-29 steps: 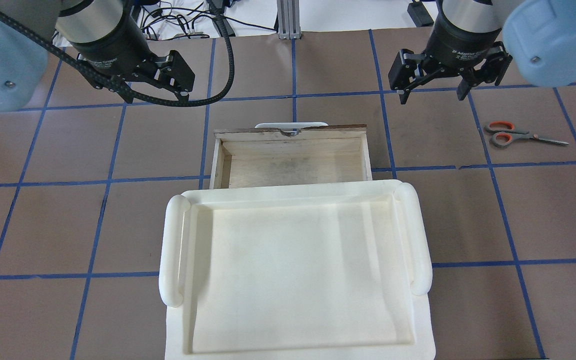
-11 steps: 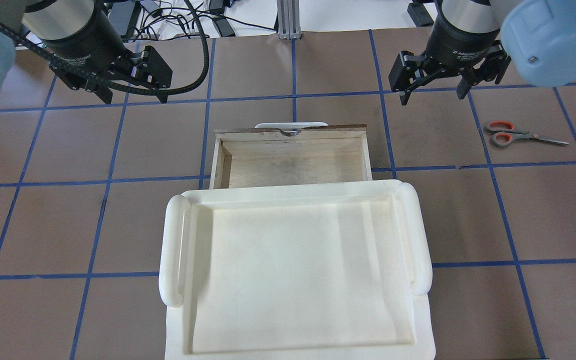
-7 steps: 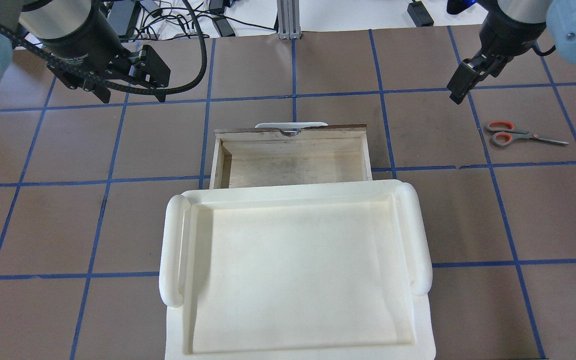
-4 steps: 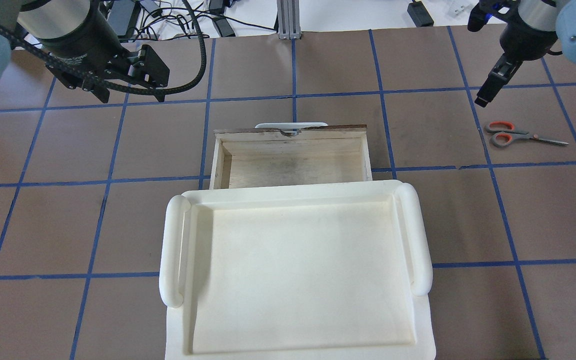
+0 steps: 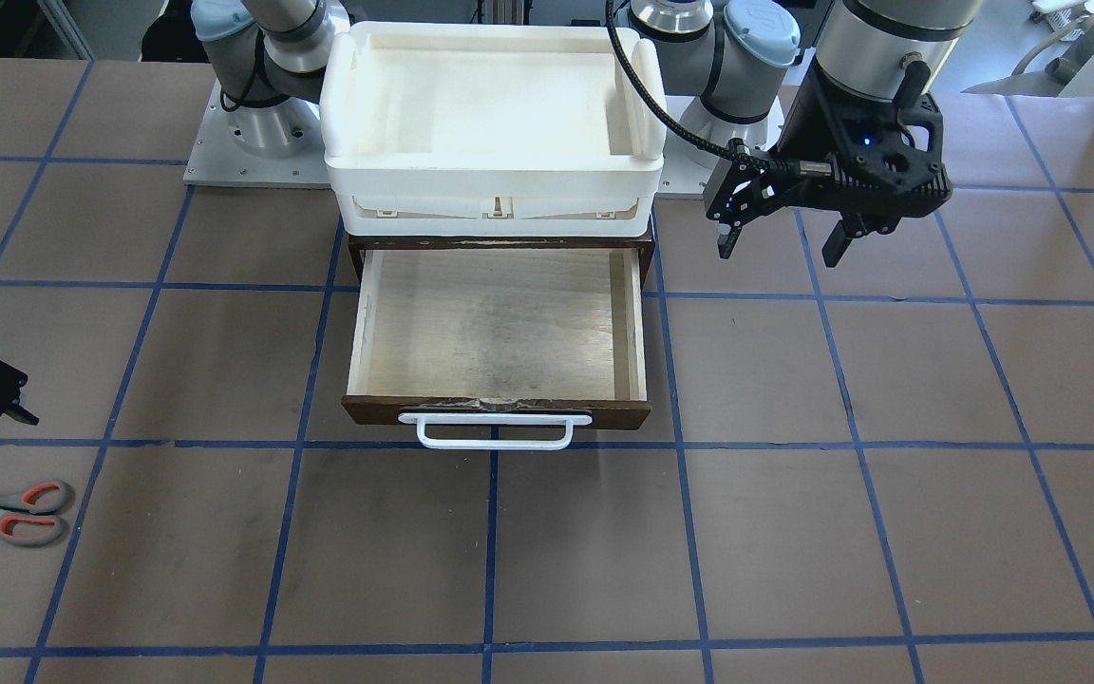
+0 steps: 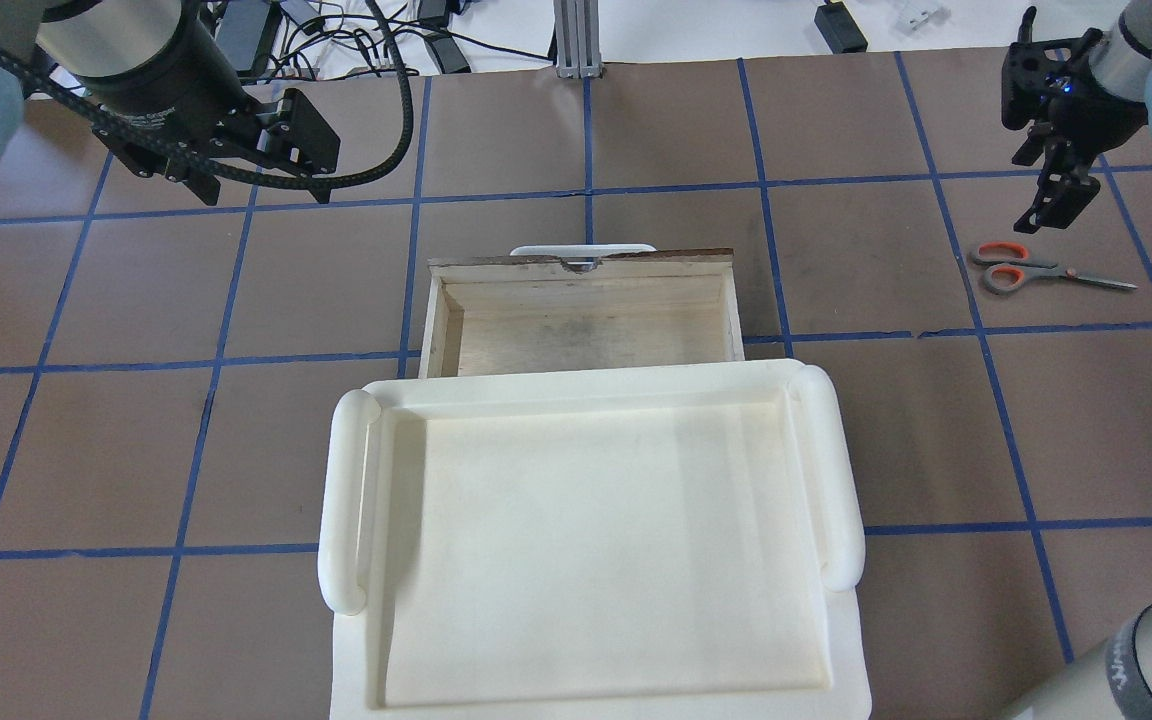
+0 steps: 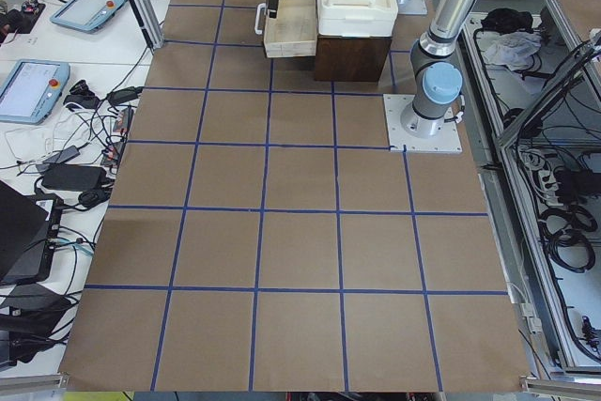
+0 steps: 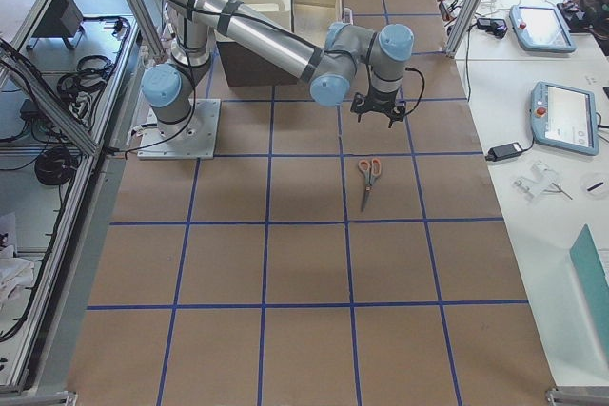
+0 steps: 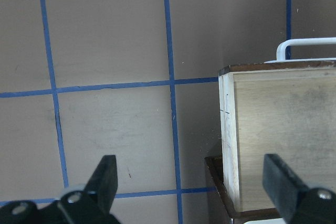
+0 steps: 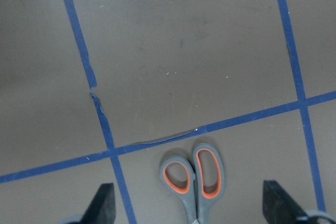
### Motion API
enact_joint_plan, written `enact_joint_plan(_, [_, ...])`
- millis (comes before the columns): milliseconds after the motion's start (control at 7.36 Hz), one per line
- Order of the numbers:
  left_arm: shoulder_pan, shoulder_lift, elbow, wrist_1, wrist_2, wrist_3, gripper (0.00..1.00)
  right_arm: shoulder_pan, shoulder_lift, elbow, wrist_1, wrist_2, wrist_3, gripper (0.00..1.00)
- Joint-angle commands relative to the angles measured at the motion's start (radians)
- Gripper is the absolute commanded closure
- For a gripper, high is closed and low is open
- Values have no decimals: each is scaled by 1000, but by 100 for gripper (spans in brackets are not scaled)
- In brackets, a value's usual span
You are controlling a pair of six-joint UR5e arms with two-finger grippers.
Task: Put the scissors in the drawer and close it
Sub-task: 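Move the right gripper over the orange-and-grey scissors and lower it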
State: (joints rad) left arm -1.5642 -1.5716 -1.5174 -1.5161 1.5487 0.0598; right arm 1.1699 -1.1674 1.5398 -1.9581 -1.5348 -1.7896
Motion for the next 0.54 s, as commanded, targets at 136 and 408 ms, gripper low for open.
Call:
enact_joint_plan(136, [0, 1, -1, -1, 1, 0, 0, -45, 101, -3, -116, -101, -311, 0])
enact_joint_plan(408, [0, 1, -1, -1, 1, 0, 0, -70, 153, -1, -119, -99, -350, 0])
